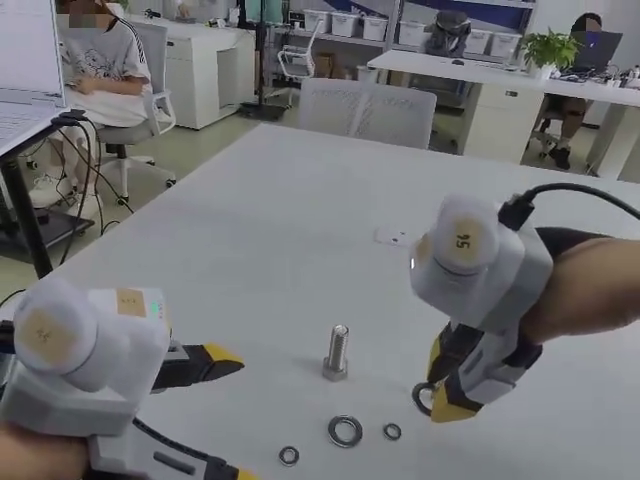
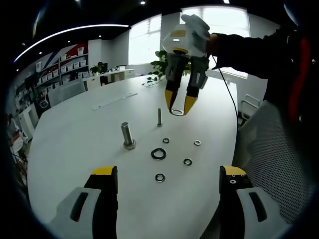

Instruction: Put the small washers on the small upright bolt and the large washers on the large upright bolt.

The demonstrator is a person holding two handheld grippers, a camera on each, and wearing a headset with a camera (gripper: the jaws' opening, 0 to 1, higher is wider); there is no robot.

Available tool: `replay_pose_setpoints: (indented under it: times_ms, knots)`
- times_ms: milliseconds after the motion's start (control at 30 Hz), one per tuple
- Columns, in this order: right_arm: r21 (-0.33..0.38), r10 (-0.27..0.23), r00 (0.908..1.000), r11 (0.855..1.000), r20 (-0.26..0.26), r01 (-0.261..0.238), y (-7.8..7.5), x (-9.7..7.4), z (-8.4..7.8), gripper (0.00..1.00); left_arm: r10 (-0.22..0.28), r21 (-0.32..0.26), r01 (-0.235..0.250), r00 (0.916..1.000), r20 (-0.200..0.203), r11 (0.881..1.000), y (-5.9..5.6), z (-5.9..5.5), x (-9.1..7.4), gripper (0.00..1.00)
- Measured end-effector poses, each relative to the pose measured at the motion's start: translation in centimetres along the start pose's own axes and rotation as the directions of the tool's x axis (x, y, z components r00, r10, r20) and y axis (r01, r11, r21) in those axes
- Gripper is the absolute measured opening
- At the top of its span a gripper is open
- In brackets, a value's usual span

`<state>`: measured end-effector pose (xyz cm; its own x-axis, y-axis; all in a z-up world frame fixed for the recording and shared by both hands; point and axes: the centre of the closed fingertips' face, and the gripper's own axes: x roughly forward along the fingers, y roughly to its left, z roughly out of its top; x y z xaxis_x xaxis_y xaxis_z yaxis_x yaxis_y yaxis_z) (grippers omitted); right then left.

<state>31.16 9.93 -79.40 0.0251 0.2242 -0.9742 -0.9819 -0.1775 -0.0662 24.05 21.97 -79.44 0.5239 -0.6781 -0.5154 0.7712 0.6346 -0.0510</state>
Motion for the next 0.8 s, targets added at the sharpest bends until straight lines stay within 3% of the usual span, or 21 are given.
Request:
replay_pose_setpoints:
  times_ms: [300,800]
  knots:
    - [-0.033,-0.022,0.9996,0.999,0.017,0.022,-1.9,-1.5,2.2,0.23,0.0,-0.005,0.0,1.0,0.006,1.0,0.1,0.0,0.1,0.83]
    - [-0.076,-0.014,0.9995,0.997,0.028,0.016,-4.3,-1.6,5.0,0.23,0.0,-0.02,0.001,0.9999,0.013,1.0,0.1,0.0,0.3,0.83]
